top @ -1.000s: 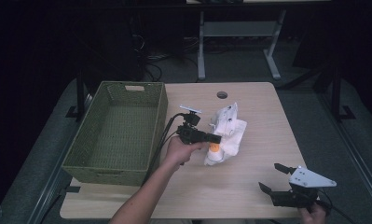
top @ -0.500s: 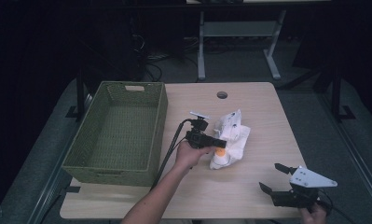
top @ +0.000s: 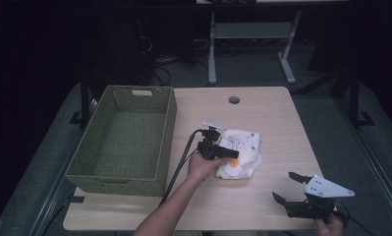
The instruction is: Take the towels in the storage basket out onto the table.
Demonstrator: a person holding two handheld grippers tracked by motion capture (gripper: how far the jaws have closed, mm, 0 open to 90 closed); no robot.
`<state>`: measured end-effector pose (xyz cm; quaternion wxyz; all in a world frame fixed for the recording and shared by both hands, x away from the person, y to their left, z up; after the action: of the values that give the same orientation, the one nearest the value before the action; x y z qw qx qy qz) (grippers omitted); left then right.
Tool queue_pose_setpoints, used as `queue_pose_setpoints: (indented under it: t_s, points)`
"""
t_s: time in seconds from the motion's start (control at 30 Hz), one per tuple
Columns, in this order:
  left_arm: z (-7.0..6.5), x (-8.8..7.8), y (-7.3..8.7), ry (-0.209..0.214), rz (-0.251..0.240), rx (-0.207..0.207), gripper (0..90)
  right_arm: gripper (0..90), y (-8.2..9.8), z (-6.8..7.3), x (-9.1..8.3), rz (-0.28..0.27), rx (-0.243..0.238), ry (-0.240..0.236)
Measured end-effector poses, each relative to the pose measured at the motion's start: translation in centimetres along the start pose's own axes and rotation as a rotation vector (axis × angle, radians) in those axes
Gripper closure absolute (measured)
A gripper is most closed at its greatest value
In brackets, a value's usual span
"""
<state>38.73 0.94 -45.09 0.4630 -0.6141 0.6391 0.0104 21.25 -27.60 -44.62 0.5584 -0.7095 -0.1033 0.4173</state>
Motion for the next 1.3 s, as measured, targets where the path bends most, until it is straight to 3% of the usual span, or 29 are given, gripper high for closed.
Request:
queue_pose_setpoints:
  t_s: [0.2,0.37,0.67,1.3]
  points:
    - [-0.4,-0.3,0.5,0.0,-0.03,0.015,60.4,13.7,0.0,0.1,0.0,0.003,-0.002,0.0]
    - [-0.8,-1.3,0.9,-0.001,-0.043,0.06,57.6,13.7,0.0,0.1,0.1,0.007,0.0,0.002]
    - [-1.1,-2.7,1.7,0.017,-0.081,0.102,51.0,13.7,0.0,0.2,0.3,0.014,-0.002,0.003]
    - [-1.2,-4.3,3.8,0.021,-0.125,0.117,40.0,13.7,0.1,0.0,0.2,0.019,0.01,0.012]
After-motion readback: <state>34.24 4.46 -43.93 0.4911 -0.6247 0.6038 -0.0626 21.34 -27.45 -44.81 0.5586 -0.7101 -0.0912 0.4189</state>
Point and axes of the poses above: each handheld gripper's, and its own axes: x roughly forward along the jaws, y roughly out of its underside, z roughly to its left, the point moved 1 cm from there along x, roughly forward along the jaws, and after that the axes turned 3 degrees about -y, right-handed, at the moved point
